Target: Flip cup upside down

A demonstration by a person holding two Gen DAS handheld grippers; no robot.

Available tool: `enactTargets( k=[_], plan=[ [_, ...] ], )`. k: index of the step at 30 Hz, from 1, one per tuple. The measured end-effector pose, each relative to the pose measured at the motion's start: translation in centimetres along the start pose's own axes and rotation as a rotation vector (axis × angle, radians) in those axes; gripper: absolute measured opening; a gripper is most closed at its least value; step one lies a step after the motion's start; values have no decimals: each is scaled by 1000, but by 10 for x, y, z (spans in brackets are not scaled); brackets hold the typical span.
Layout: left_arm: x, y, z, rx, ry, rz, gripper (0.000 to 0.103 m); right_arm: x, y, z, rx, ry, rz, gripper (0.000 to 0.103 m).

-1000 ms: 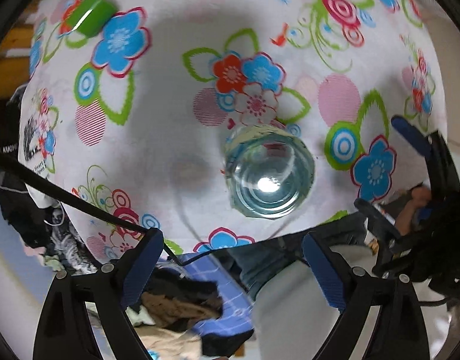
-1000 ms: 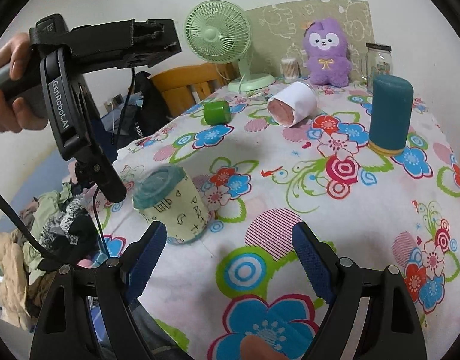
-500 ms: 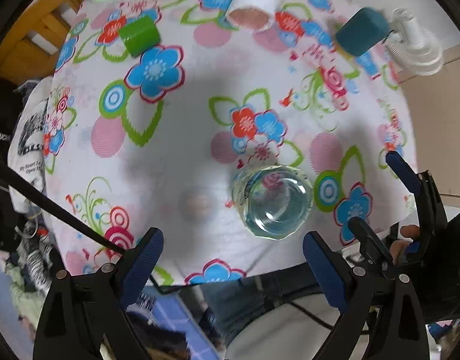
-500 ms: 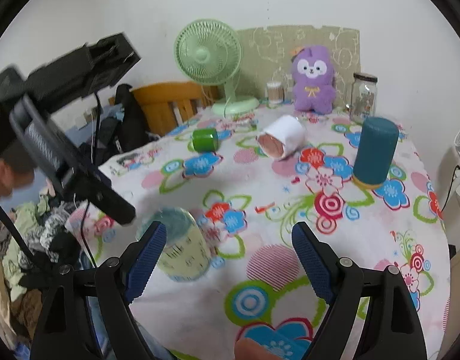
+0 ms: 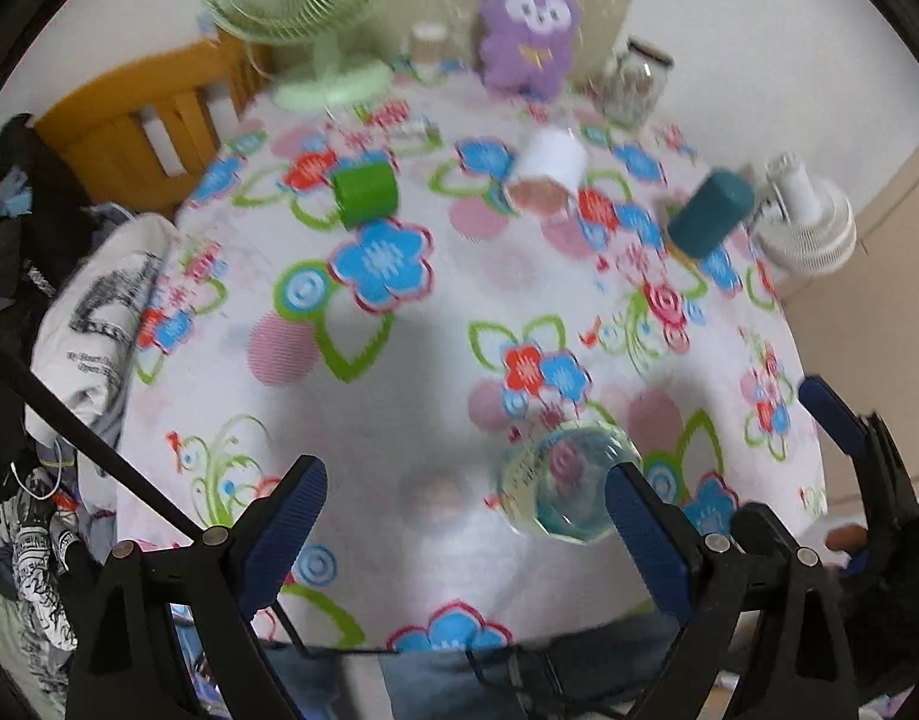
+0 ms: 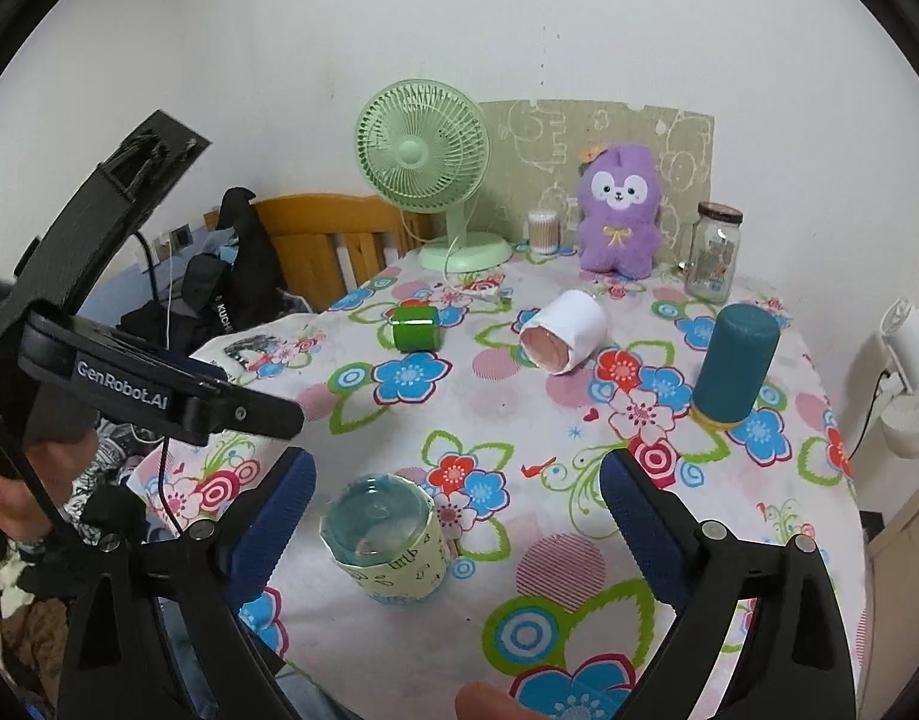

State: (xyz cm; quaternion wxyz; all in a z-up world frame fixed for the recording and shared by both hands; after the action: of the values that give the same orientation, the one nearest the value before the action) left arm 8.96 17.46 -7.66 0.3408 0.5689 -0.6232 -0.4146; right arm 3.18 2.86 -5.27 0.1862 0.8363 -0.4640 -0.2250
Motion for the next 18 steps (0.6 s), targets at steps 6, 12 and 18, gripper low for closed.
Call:
enactTargets(
  k=[6, 12, 18],
  plan=[
    [-15, 16, 4, 227, 98, -47, 96, -12, 13, -4, 33, 22, 28, 102],
    [-25, 30, 12, 426, 188, -118, 102, -26, 24, -6, 65, 71, 77, 103],
    [-24, 38, 23, 527, 207, -144, 103, -36, 31, -5, 85, 85, 110, 103]
  ],
)
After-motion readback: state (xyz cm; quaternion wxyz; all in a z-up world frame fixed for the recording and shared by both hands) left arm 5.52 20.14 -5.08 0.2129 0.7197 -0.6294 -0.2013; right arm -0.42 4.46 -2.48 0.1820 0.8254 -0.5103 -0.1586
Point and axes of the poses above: each gripper's, at about its wrist camera, not at the fingertips, and y roughly against the way its jaws point, x to its right, z to its underside, the point moved 6 cm from there along -y, roughly the way its jaws point, and after that the axes turned 11 degrees about -z, right-handed, at the moved point
